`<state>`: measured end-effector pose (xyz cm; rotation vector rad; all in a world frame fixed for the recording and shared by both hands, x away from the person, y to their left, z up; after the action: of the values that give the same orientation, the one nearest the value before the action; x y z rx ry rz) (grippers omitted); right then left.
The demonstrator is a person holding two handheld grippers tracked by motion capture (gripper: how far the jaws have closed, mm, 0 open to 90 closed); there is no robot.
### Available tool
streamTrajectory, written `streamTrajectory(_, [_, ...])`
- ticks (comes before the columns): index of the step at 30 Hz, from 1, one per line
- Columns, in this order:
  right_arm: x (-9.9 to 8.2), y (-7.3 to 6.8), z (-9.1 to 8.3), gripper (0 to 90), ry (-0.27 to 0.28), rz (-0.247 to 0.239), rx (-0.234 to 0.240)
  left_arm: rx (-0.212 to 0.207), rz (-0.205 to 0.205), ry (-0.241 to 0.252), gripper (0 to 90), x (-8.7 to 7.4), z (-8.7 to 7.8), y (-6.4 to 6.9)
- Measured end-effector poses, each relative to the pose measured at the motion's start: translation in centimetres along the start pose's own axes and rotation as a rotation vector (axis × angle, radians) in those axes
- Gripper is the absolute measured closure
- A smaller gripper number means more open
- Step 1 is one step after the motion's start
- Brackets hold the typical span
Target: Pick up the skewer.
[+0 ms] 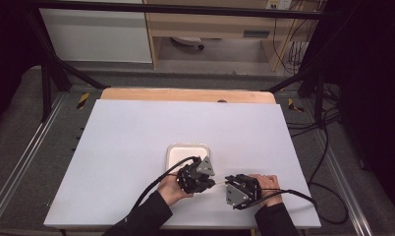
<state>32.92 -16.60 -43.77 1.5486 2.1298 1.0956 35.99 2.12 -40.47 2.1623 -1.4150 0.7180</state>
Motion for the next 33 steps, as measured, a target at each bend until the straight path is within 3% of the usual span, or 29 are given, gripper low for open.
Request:
streamTrajectory(5, [0.0,-0.1,-0.1,86.4,0.001,-0.017,-0.003,-0.003,-0.001,0.000,88.4,0.0,0.0,-0.1])
streamTrajectory(7, [-0.1,0.0,-0.1,87.4,-0.002,-0.045,-0.008,-0.001,-0.001,-0.001,88.4,0.0,-0.1,-0.1])
streamTrajectory(15, [0.1,-0.1,-0.2,89.2,-0.007,-0.068,0.001,-0.011,-0.029,0.000,87.3,0.0,-0.2,-0.4])
streamTrajectory(20, [-0.1,-0.1,0.0,89.3,-0.061,-0.093,0.004,0.001,-0.054,-0.075,74.1,0.1,-0.3,-0.9])
streamTrajectory(22, [-0.1,-0.1,0.0,89.3,-0.063,-0.090,0.004,-0.013,-0.062,-0.114,68.5,0.2,-0.4,-1.2])
streamTrajectory(27, [0.0,0.0,0.1,89.3,-0.083,-0.109,0.006,0.009,-0.044,-0.196,67.6,0.5,-0.4,-1.4])
streamTrajectory(33, [0.2,0.0,0.0,89.3,-0.091,-0.116,0.015,0.014,-0.011,-0.284,77.8,1.0,0.4,-1.0])
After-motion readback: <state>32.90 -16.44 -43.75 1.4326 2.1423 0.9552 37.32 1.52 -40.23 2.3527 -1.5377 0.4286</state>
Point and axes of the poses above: each handheld gripper's, and its own axes: z roughly forward along the jaws, x roughly out of its top, y roughly to its right, the point moved 1 cm from there along z, roughly forward along the jaws, and after that the axes turned 8 degrees about -z, right-handed, at the moved point
